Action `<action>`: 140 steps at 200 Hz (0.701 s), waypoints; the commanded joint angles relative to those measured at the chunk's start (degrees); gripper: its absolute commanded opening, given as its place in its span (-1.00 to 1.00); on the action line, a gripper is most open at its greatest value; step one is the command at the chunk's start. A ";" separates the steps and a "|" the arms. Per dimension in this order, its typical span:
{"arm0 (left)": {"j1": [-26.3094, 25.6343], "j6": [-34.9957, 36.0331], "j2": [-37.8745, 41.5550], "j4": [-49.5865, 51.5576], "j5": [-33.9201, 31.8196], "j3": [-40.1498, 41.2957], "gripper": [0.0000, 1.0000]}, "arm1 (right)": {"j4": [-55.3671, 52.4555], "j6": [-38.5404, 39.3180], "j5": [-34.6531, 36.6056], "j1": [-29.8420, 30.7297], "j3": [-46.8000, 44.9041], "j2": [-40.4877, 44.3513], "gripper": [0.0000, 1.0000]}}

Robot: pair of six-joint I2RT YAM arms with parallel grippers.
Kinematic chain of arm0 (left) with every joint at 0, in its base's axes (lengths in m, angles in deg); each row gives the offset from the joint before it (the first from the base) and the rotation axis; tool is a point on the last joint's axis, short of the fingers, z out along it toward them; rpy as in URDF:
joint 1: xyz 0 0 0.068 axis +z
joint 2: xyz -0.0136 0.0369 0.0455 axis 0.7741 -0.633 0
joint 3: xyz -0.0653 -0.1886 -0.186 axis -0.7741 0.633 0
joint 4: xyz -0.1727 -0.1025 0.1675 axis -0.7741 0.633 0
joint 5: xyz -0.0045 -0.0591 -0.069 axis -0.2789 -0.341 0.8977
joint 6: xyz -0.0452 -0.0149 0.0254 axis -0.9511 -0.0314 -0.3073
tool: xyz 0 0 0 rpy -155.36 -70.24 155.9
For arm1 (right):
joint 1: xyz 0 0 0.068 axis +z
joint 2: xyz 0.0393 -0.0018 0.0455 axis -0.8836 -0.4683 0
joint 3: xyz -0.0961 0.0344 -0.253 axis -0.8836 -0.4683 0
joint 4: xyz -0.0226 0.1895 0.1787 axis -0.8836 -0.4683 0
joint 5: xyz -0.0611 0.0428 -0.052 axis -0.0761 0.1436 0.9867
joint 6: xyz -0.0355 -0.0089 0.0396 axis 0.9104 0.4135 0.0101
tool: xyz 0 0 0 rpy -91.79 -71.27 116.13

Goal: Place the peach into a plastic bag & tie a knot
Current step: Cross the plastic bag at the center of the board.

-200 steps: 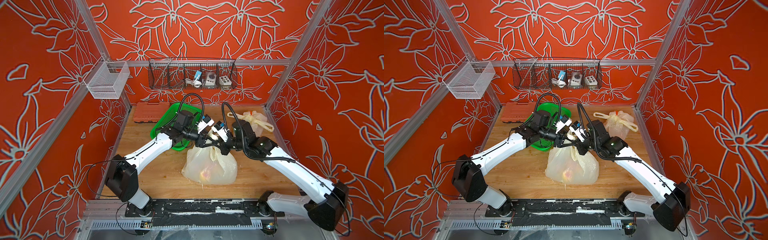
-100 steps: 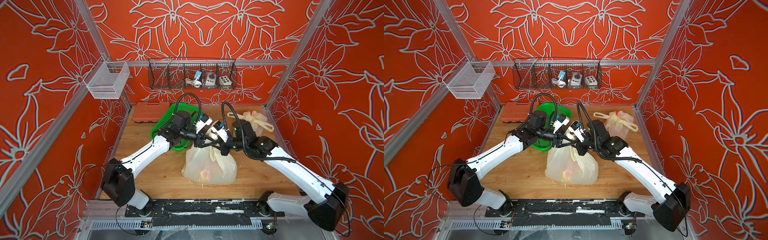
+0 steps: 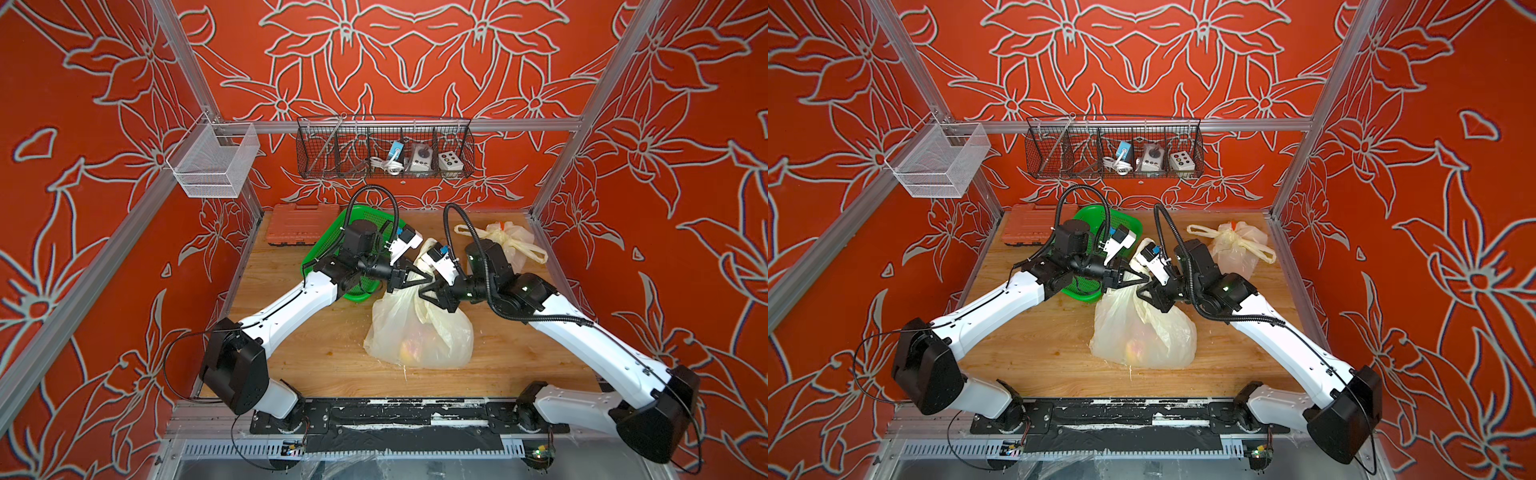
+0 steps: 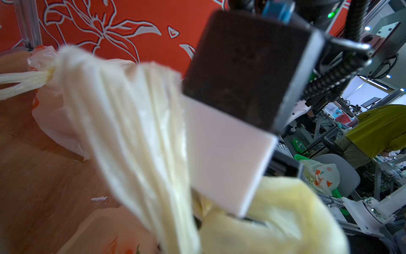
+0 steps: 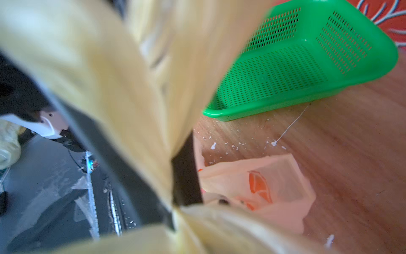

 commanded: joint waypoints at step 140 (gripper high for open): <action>0.68 6.09 0.97 5.69 7.34 -0.07 -1.00 | -5.82 -15.45 -12.26 -12.45 16.81 -5.75 -0.38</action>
